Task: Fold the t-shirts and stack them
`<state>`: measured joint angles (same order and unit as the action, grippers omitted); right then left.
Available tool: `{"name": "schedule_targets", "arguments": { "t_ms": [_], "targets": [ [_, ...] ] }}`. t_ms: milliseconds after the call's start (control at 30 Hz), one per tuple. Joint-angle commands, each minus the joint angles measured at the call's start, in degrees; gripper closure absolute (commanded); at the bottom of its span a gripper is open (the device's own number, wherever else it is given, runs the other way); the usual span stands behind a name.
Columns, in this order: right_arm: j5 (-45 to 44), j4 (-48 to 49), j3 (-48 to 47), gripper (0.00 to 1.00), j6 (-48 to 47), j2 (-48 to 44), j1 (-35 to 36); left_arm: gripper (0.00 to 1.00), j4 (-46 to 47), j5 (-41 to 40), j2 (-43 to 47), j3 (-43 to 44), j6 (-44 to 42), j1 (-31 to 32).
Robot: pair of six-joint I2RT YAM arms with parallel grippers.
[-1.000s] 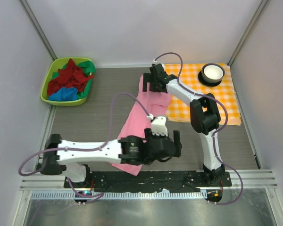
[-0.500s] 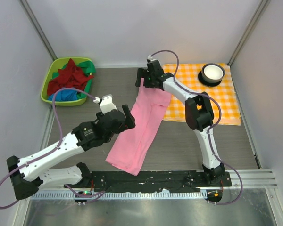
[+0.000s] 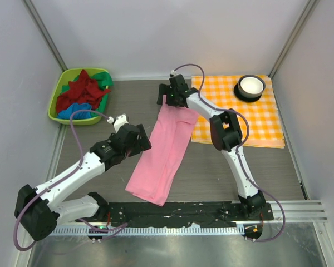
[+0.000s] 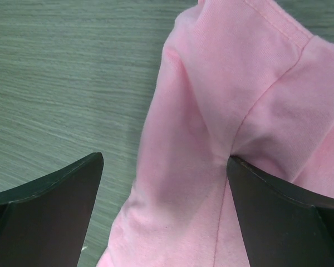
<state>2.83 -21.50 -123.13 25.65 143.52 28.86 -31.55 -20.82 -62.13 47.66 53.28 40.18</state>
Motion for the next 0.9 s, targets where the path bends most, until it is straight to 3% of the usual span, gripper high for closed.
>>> {"name": "schedule_targets", "arguments": {
  "t_ms": [0, 167, 333, 567, 700, 867],
  "targets": [
    [-0.72, -1.97, -4.82, 0.0, 1.24, 5.0, 0.49, 0.0, 4.83, 3.94, -0.97, -0.29, -1.59, -3.26],
    [2.96, -4.78, -13.78, 0.0, 2.39, 13.69, 0.49, 0.0, 6.41, 5.79, -3.17, -0.29, -1.95, -8.01],
    [12.36, -3.3, -24.94, 0.0, 3.62, 20.38, 0.49, 0.0, 9.4, 8.86, -6.77, 0.24, -2.04, -10.82],
    [22.82, 8.04, -25.31, 0.0, 8.45, 21.8, 0.49, 0.0, 11.95, 10.09, -13.01, 0.59, -2.39, -11.62],
    [21.08, 13.57, -20.34, 0.0, 3.82, 17.42, 0.49, 0.0, 13.79, 11.06, -14.42, -0.37, -2.04, -11.62],
    [12.67, 21.41, -7.76, 0.0, -2.96, -0.99, 0.49, 0.0, 13.45, 9.49, -10.83, -2.66, -1.68, -11.62]
  ]
}}
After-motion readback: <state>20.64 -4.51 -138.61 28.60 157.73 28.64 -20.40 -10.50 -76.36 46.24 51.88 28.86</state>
